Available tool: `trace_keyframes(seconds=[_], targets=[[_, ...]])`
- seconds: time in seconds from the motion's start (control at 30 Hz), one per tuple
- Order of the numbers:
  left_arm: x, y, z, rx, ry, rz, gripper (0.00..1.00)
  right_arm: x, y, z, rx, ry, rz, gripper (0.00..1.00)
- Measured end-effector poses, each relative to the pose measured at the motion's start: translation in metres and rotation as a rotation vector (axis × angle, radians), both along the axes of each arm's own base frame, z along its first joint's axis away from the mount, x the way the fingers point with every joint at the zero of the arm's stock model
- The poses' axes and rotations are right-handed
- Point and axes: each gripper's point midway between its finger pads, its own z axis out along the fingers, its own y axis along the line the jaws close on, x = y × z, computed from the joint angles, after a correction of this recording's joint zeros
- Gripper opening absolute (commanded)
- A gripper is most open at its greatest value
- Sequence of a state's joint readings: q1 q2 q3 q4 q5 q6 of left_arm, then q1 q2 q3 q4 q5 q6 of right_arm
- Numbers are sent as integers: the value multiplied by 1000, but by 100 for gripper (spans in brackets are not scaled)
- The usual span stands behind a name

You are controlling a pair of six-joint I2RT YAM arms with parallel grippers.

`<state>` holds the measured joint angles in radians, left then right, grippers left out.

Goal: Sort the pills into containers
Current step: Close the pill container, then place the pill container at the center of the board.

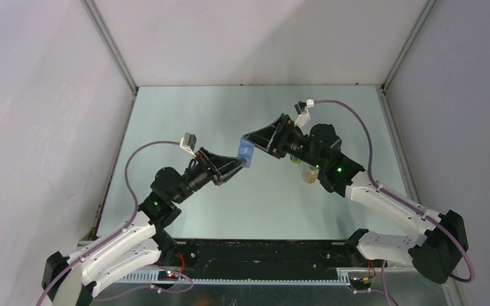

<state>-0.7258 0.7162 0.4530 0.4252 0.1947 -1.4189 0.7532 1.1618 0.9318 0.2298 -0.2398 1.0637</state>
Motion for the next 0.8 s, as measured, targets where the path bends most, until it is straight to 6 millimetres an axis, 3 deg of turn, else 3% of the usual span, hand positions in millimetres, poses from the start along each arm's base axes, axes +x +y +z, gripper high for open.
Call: trace_keyframes(seconds=[0.17, 0.27, 0.4, 0.5, 0.57, 0.7, 0.8], targets=[[5, -1, -12, 52, 2, 17, 1, 4, -17, -9, -69, 6, -79, 87], [11, -2, -26, 92, 8, 39, 2, 8, -44, -11, -120, 7, -191, 87], [22, -8, -78, 179, 66, 47, 0, 9, -88, -8, -134, -13, -336, 86], [29, -15, -135, 292, 152, 32, 0, 10, -111, -20, -159, 3, -408, 86], [31, -18, -161, 348, 189, 19, 0, 10, -117, -31, -186, 24, -429, 85], [37, -26, -192, 394, 220, 1, 0, 11, -124, -52, -240, 65, -449, 85], [42, -31, -213, 416, 243, -5, 0, 10, -125, -57, -257, 73, -452, 85]])
